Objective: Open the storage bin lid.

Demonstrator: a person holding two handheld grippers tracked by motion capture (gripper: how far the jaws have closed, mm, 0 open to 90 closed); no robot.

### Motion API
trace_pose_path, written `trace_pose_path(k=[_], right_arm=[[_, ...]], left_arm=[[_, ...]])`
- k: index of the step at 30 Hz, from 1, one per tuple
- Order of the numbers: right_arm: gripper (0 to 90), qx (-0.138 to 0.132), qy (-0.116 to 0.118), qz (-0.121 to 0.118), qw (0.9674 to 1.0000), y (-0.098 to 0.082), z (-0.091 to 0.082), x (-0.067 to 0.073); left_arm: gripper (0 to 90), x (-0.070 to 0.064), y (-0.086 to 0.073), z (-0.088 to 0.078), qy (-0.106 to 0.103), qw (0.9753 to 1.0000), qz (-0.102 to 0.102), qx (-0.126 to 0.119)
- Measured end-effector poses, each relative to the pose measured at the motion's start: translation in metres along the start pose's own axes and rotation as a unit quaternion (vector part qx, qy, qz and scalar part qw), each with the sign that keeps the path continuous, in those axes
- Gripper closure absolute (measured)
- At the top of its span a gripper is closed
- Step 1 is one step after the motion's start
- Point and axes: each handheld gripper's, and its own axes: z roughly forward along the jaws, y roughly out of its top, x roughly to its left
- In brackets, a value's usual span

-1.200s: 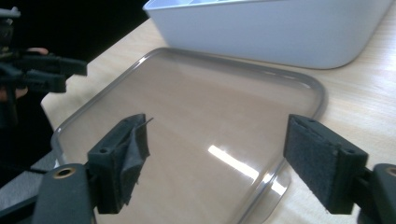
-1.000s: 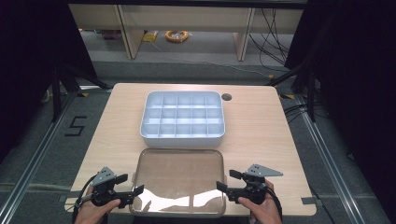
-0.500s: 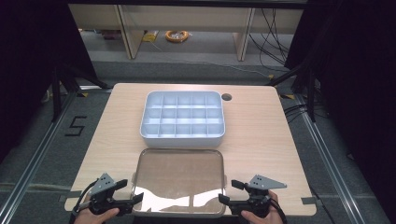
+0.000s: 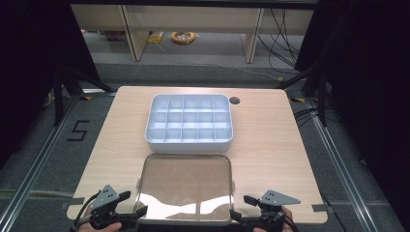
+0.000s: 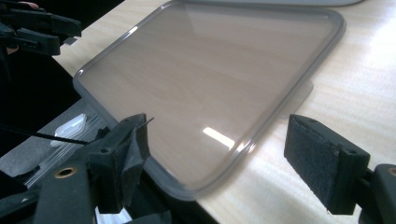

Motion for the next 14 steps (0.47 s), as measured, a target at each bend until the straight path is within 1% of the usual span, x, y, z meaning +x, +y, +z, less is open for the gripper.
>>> trace_pose_path(k=[1, 2, 4, 5, 6, 7, 8, 9, 10, 11, 13, 14], right_arm=[[23.0, -0.003, -0.005, -0.021, 0.9998, -0.0002, -0.0001, -0.0026], [22.9, -0.003, -0.001, -0.017, 0.9999, -0.0013, 0.0001, -0.0019], [23.0, 0.009, -0.002, -0.002, 1.0000, -0.0023, -0.0009, 0.0009], [23.0, 0.011, -0.002, -0.002, 0.9999, -0.0023, -0.0009, 0.0009], [23.1, 0.010, -0.004, -0.009, 0.9999, -0.0022, -0.0006, -0.0008], [23.2, 0.008, 0.002, 0.001, 1.0000, -0.0029, 0.0006, 0.0000], [23.2, 0.007, -0.001, -0.009, 0.9999, -0.0028, 0.0011, -0.0020], [23.2, 0.005, -0.004, -0.013, 0.9999, -0.0030, 0.0018, -0.0034], [23.2, 0.012, -0.005, 0.002, 0.9999, -0.0027, -0.0002, -0.0016], [23.2, 0.009, -0.003, 0.005, 0.9999, -0.0028, 0.0003, -0.0015], [23.4, 0.003, -0.002, -0.010, 0.9999, -0.0025, 0.0014, -0.0044], [23.5, 0.005, -0.002, -0.009, 0.9999, -0.0023, 0.0013, -0.0043]], left_arm=[[15.6, -0.0001, -0.0011, 0.0001, 0.000, 1.0000, -0.003, 0.001], [15.6, -0.0002, -0.0015, -0.0002, 0.000, 1.0000, -0.002, 0.003], [15.6, -0.0004, -0.0022, -0.0003, -0.002, 1.0000, -0.002, 0.005], [15.6, -0.0007, -0.0023, 0.0002, -0.003, 1.0000, -0.004, 0.004], [15.6, -0.0002, -0.0023, 0.0007, -0.003, 1.0000, -0.004, 0.004], [15.6, -0.0002, -0.0025, 0.0012, -0.001, 1.0000, -0.008, 0.004], [15.6, 0.0012, -0.0024, 0.0006, 0.001, 1.0000, -0.001, 0.009], [15.6, 0.0012, -0.0029, 0.0018, -0.002, 1.0000, -0.009, 0.004], [15.6, 0.0014, -0.0029, 0.0016, -0.003, 0.9999, -0.008, 0.006], [15.6, 0.0011, -0.0031, 0.0019, -0.003, 1.0000, -0.008, 0.004], [15.6, 0.0011, -0.0029, 0.0017, 0.000, 1.0000, -0.006, 0.007], [15.6, 0.0010, -0.0030, 0.0025, -0.001, 0.9999, -0.009, 0.005]])
